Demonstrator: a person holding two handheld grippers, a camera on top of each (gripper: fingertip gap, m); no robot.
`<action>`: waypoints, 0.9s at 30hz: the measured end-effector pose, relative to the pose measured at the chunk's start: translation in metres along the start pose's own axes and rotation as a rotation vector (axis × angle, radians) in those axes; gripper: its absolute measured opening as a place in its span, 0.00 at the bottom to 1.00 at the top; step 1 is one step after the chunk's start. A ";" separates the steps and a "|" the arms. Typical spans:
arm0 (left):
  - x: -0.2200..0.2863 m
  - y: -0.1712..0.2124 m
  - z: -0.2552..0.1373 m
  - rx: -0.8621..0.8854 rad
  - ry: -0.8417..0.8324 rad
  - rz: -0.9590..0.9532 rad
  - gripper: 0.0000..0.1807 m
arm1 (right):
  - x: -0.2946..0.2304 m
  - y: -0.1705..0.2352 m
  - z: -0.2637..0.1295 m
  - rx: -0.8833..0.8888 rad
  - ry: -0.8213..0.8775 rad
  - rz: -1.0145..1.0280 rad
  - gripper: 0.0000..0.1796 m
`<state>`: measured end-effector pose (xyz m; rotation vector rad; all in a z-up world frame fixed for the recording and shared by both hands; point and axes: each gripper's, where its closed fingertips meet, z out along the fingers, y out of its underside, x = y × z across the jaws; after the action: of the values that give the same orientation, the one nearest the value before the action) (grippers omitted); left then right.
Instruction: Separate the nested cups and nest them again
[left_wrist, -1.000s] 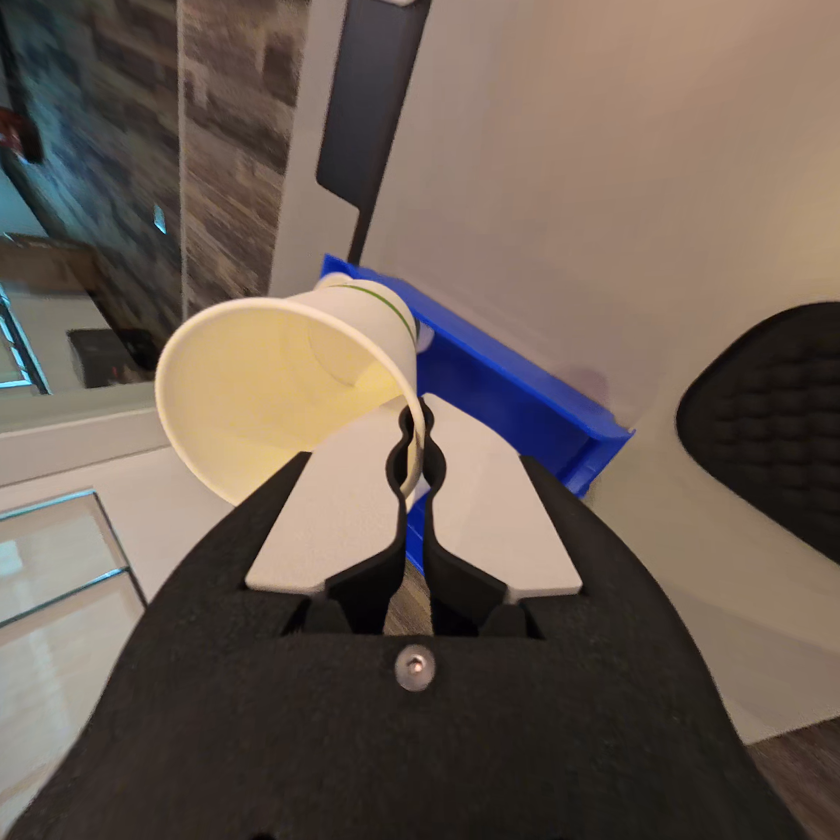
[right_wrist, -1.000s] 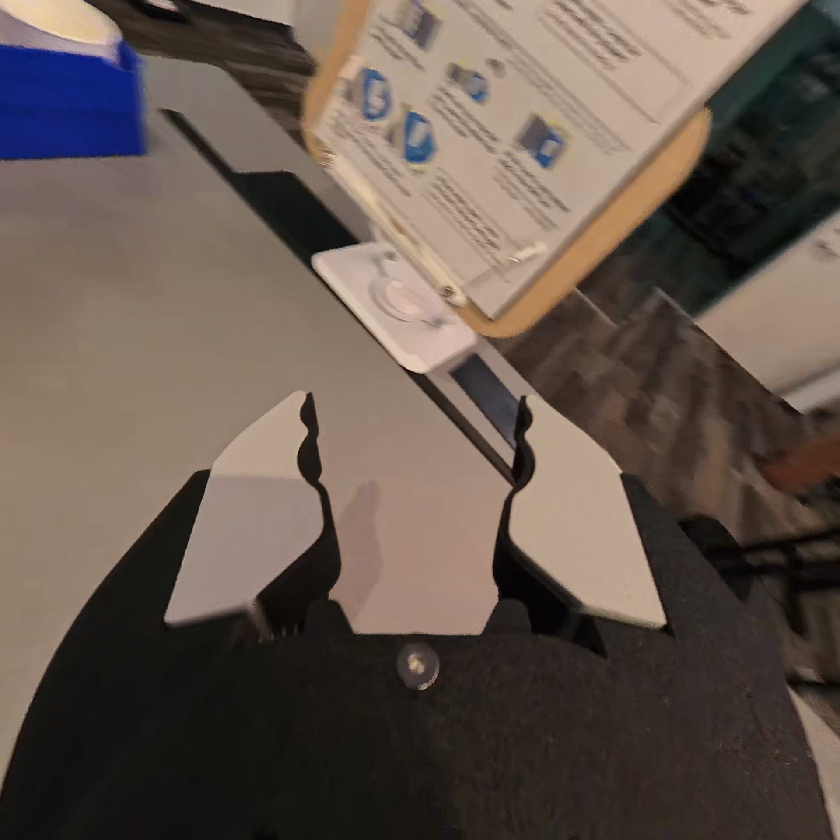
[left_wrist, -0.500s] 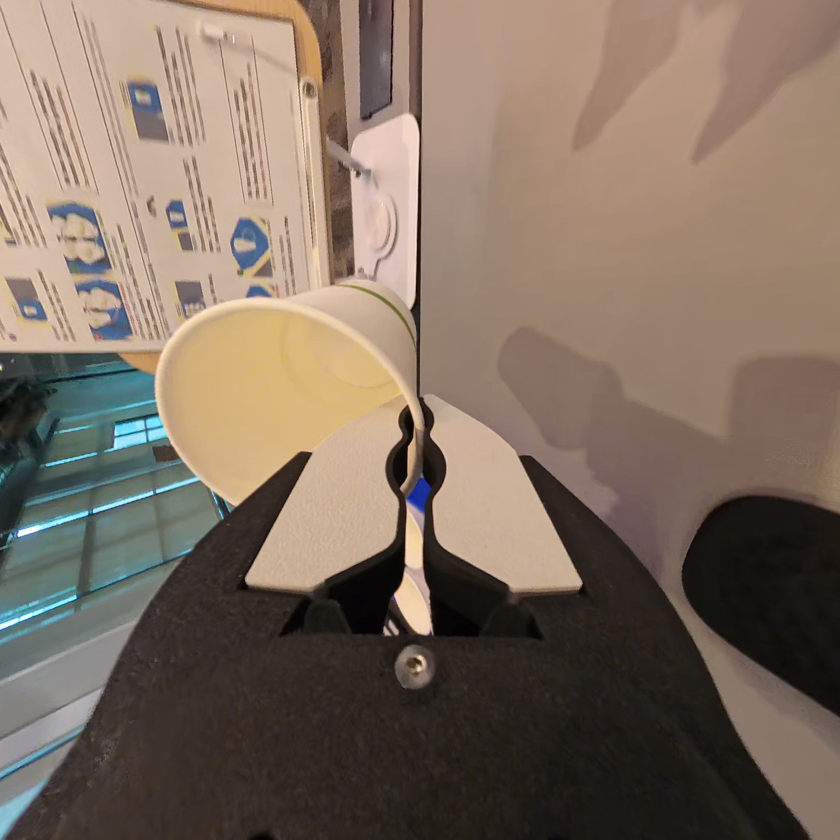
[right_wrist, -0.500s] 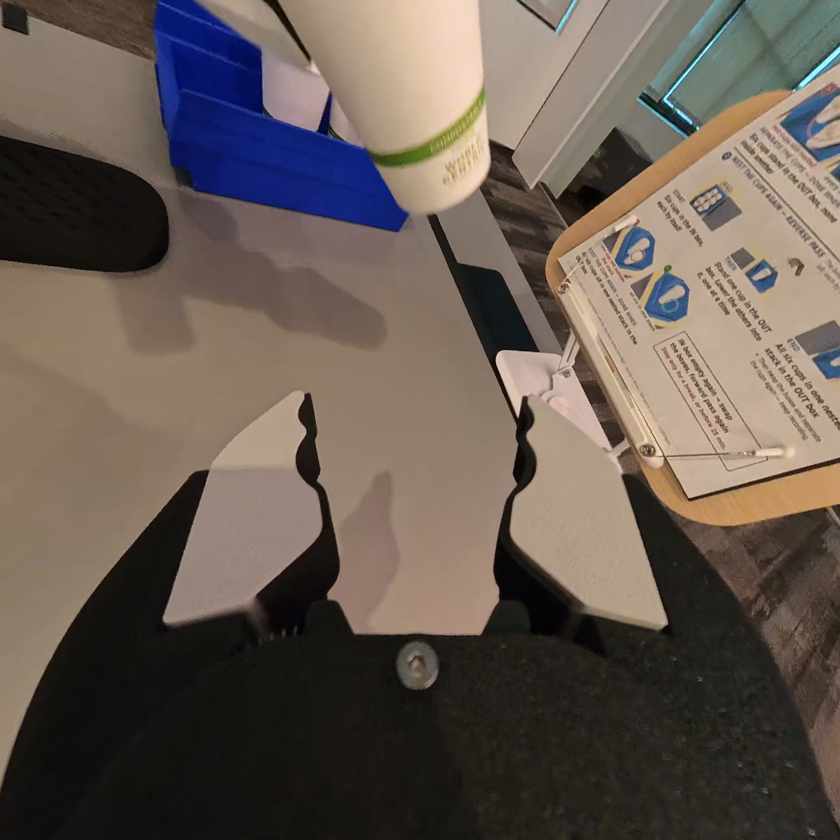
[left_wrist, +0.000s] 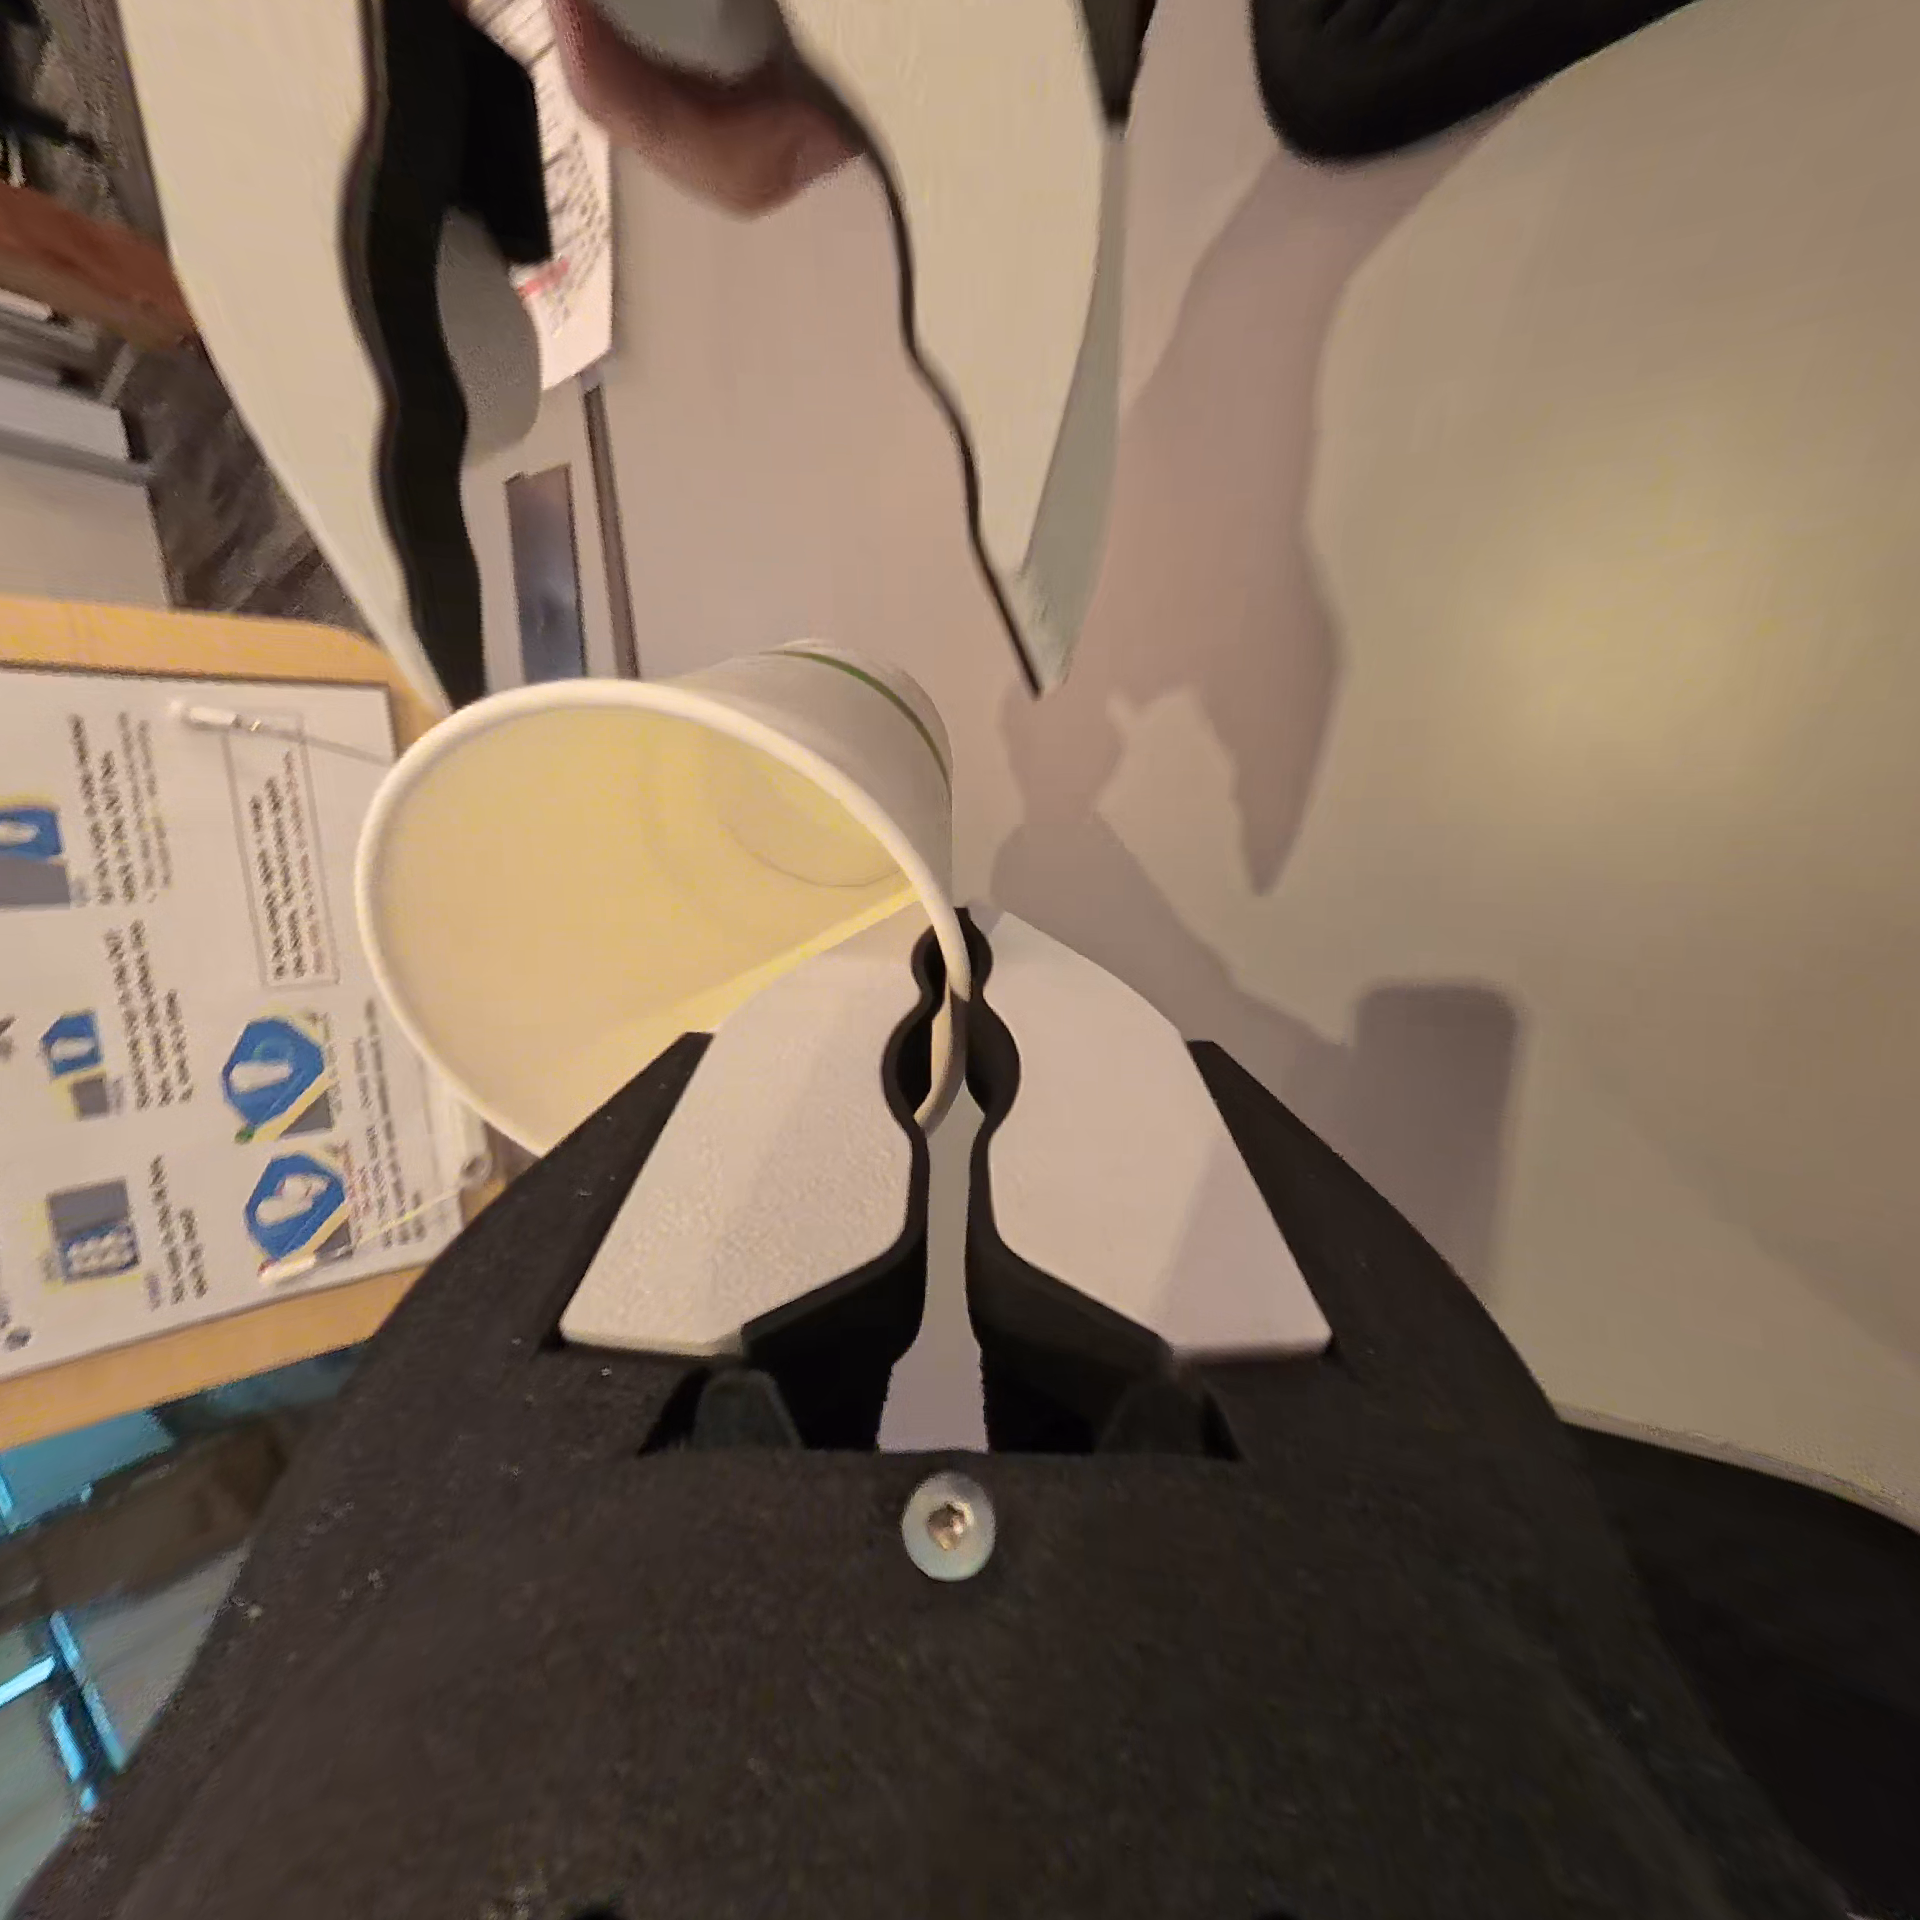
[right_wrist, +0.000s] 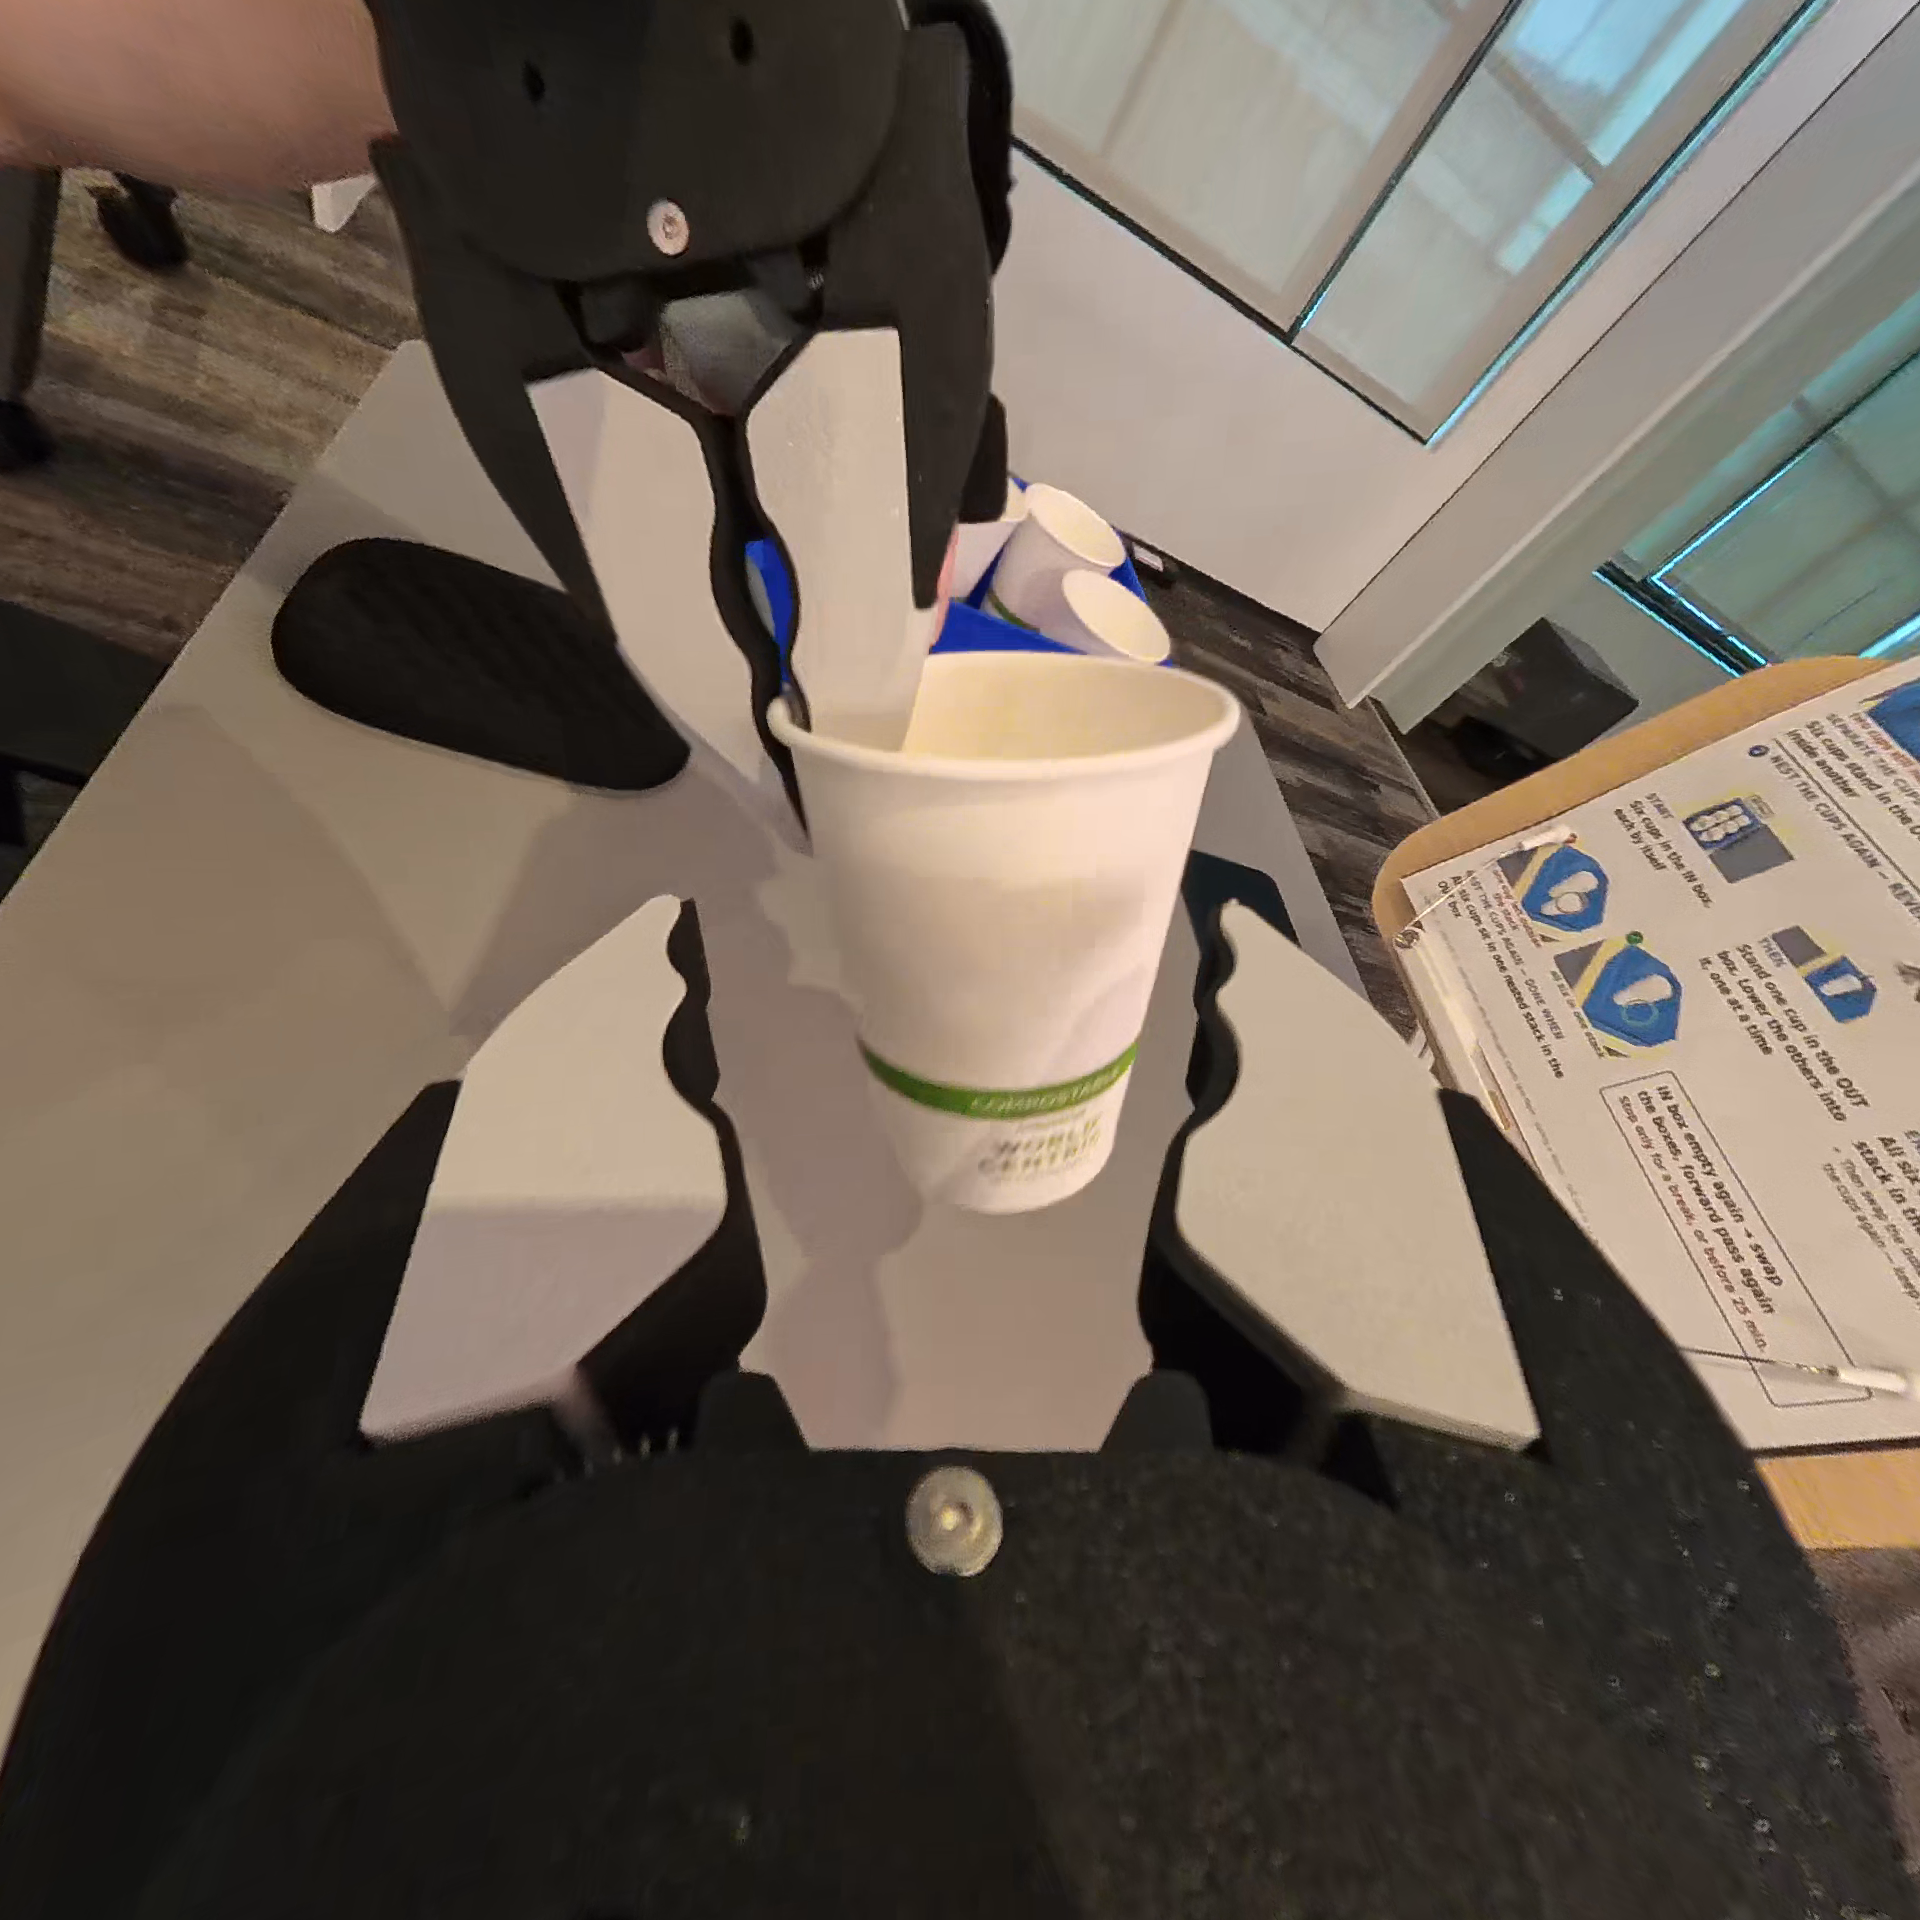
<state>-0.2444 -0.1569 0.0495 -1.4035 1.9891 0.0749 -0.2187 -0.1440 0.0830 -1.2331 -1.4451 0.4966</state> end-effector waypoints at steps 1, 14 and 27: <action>0.004 -0.006 0.001 0.016 0.020 0.006 0.00 | -0.001 0.003 0.002 -0.015 -0.004 -0.008 0.49; 0.033 -0.031 0.002 0.042 0.137 0.089 0.00 | -0.029 0.025 0.018 -0.073 -0.201 0.038 0.50; 0.034 -0.036 -0.001 0.047 0.090 0.082 0.13 | -0.045 0.022 0.018 -0.033 -0.351 0.118 0.50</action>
<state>-0.2200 -0.2000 0.0433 -1.3167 2.1088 0.0018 -0.2327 -0.1692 0.0386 -1.3084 -1.6840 0.8037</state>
